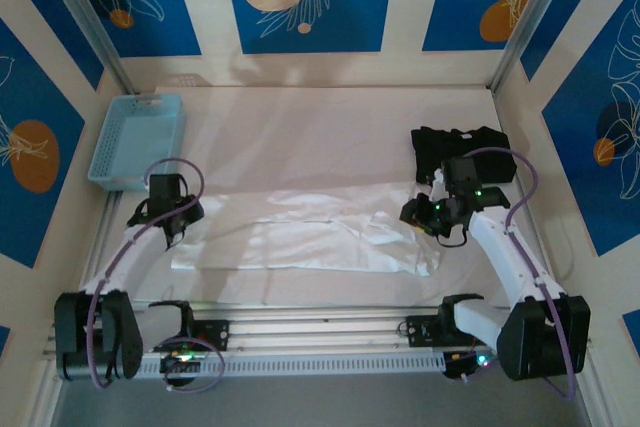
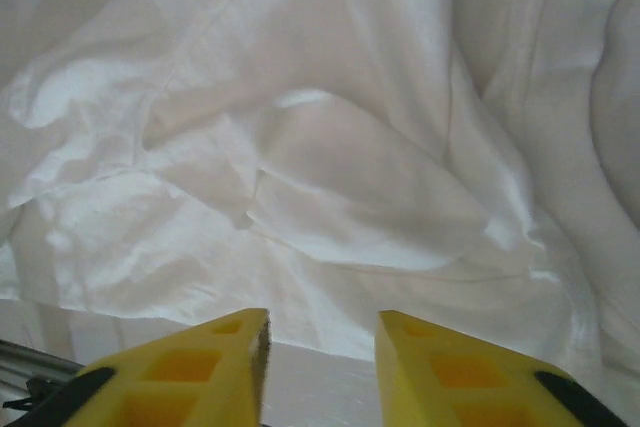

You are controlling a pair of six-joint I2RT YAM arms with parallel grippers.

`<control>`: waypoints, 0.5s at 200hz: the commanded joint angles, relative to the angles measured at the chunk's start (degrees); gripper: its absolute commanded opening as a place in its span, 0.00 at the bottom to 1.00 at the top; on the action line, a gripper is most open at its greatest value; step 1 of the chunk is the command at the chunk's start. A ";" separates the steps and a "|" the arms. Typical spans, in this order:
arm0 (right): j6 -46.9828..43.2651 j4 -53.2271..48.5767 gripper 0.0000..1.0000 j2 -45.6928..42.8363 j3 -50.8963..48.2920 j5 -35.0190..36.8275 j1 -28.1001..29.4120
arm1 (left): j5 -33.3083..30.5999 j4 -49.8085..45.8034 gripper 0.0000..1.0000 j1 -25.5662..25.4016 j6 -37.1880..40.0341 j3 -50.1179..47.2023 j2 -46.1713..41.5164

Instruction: Fold the inside-out t-shirt

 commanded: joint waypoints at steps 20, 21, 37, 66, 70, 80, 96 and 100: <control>0.06 9.88 0.43 2.79 0.71 5.14 7.47 | 11.82 6.92 0.50 -2.78 -2.96 1.37 4.04; 0.02 10.18 0.43 3.06 0.77 5.24 7.84 | 11.98 6.97 0.50 -2.90 -2.96 1.51 4.39; -0.40 12.90 0.44 7.53 2.19 7.67 13.62 | 14.51 8.02 0.51 -5.45 -2.16 3.57 9.52; -0.86 14.57 0.46 17.31 5.64 12.73 19.92 | 15.69 8.91 0.52 -8.28 -1.30 5.91 16.58; -0.92 14.26 0.46 18.51 6.30 13.58 20.30 | 15.58 9.07 0.52 -8.26 -1.28 5.96 17.16; -1.49 13.41 0.46 21.34 7.77 14.56 21.09 | 15.15 9.60 0.52 -8.21 -1.17 5.81 18.40; -0.98 11.72 0.44 24.87 9.59 14.30 22.55 | 14.62 9.59 0.52 -8.25 -0.65 5.58 19.86; -0.90 11.84 0.44 25.43 9.61 13.58 23.02 | 14.59 9.70 0.52 -8.21 -0.62 5.51 20.13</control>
